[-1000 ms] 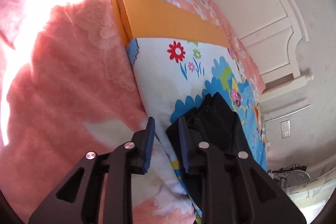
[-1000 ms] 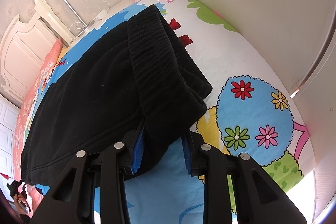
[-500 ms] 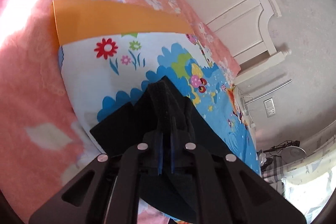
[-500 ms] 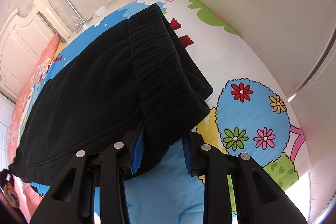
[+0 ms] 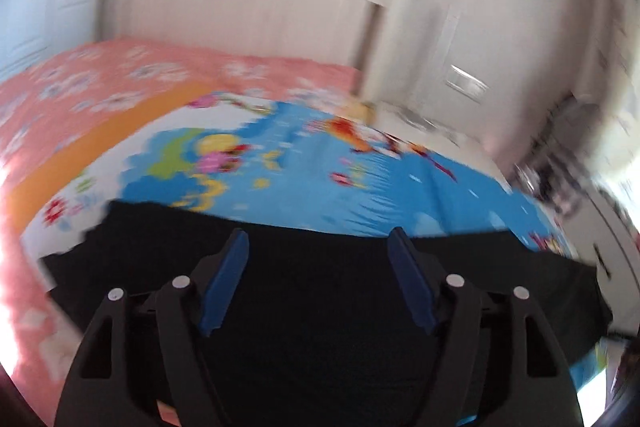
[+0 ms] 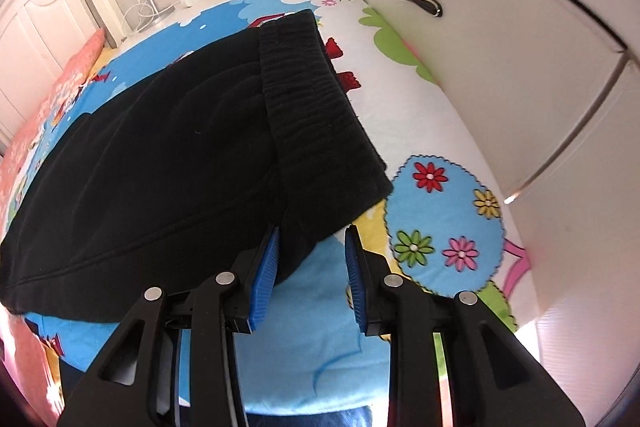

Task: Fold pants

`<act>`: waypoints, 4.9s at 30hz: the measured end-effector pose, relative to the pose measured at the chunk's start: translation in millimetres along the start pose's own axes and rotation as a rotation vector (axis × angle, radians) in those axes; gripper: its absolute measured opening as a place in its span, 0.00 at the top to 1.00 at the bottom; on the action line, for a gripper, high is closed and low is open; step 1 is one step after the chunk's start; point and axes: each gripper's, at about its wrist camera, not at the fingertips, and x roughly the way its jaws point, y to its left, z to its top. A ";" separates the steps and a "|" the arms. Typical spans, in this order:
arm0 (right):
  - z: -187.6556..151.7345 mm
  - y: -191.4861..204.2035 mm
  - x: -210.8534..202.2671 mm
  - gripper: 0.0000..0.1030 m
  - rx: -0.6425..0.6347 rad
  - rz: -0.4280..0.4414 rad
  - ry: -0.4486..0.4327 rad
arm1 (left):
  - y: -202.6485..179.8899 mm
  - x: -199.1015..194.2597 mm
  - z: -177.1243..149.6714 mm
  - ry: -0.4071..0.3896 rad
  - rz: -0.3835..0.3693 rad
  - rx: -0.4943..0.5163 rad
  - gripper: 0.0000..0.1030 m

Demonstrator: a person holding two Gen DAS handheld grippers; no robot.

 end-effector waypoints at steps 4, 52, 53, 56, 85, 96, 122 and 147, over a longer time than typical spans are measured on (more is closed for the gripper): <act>9.0 -1.6 -41.0 0.77 -0.036 -0.090 -0.065 | -124.9 78.1 5.3 0.156 -0.216 0.210 0.28; 107.2 0.4 45.7 0.33 0.045 0.110 -0.181 | -339.4 226.0 -25.1 0.404 -0.350 0.281 0.86; 107.4 -7.9 32.6 0.32 0.076 0.093 -0.215 | -338.7 214.0 -26.4 0.375 -0.364 0.276 0.77; 104.6 -11.6 4.2 0.32 0.018 -0.027 -0.265 | -340.1 179.6 -39.3 0.355 -0.392 0.205 0.42; 27.5 -30.6 -39.8 0.24 0.070 0.052 -0.136 | -357.1 103.4 -94.8 0.218 -0.479 0.406 0.47; 22.5 -42.1 5.6 0.39 0.188 0.046 -0.033 | -406.6 22.5 -215.7 0.080 -0.579 0.987 0.56; 24.1 -48.0 7.9 0.55 0.289 0.167 -0.017 | -402.5 49.8 -205.7 0.090 -0.537 0.868 0.91; 41.7 -42.5 -7.4 0.90 0.192 0.175 -0.067 | -422.7 44.9 -234.0 0.009 -0.420 1.097 0.84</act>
